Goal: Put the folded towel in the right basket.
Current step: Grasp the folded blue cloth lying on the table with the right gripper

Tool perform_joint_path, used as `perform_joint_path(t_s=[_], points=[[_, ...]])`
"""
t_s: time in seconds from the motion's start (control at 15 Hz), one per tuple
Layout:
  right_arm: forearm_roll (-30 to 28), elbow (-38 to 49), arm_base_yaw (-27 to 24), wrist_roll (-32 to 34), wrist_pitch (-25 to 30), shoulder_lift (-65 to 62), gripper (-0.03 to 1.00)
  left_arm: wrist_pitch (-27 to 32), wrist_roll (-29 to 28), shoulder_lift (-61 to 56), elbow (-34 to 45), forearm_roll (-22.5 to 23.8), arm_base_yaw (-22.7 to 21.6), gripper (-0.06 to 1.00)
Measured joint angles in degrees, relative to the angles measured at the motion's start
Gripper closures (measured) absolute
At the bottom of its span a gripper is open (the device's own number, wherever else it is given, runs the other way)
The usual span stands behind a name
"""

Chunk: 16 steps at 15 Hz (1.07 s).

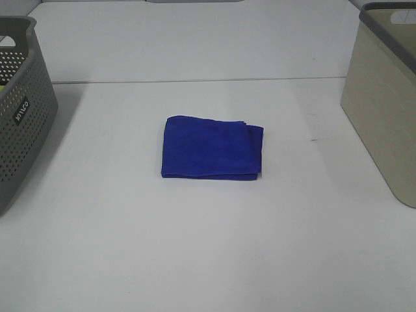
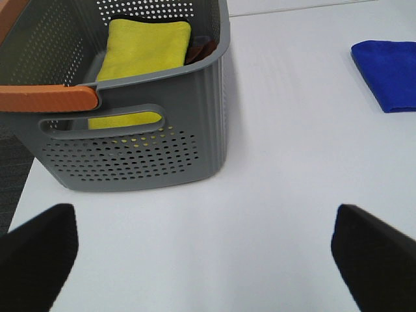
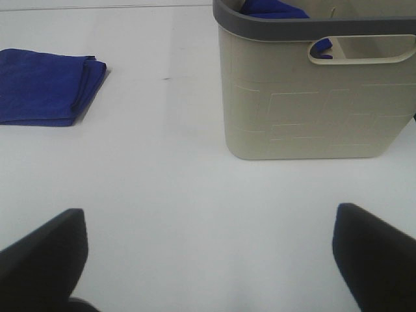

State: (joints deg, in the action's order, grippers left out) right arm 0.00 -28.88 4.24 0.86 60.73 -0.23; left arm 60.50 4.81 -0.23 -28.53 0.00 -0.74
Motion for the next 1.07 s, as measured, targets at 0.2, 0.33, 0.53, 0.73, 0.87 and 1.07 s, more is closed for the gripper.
perform_joint_path(t_s=[0.2, 0.33, 0.53, 0.73, 0.87, 1.07], points=[[0.0, 0.0, 0.0, 0.0, 0.0, 0.0, -0.01, 0.0, 0.0, 0.0, 0.0, 0.0, 0.0, -0.04], [0.0, 0.0, 0.0, 0.0, 0.0, 0.0, -0.01, 0.0, 0.0, 0.0, 0.0, 0.0, 0.0, -0.04], [0.0, 0.0, 0.0, 0.0, 0.0, 0.0, -0.01, 0.0, 0.0, 0.0, 0.0, 0.0, 0.0, -0.04], [0.0, 0.0, 0.0, 0.0, 0.0, 0.0, -0.01, 0.0, 0.0, 0.0, 0.0, 0.0, 0.0, -0.04], [0.0, 0.0, 0.0, 0.0, 0.0, 0.0, -0.01, 0.0, 0.0, 0.0, 0.0, 0.0, 0.0, -0.04], [0.0, 0.0, 0.0, 0.0, 0.0, 0.0, -0.01, 0.0, 0.0, 0.0, 0.0, 0.0, 0.0, -0.04]])
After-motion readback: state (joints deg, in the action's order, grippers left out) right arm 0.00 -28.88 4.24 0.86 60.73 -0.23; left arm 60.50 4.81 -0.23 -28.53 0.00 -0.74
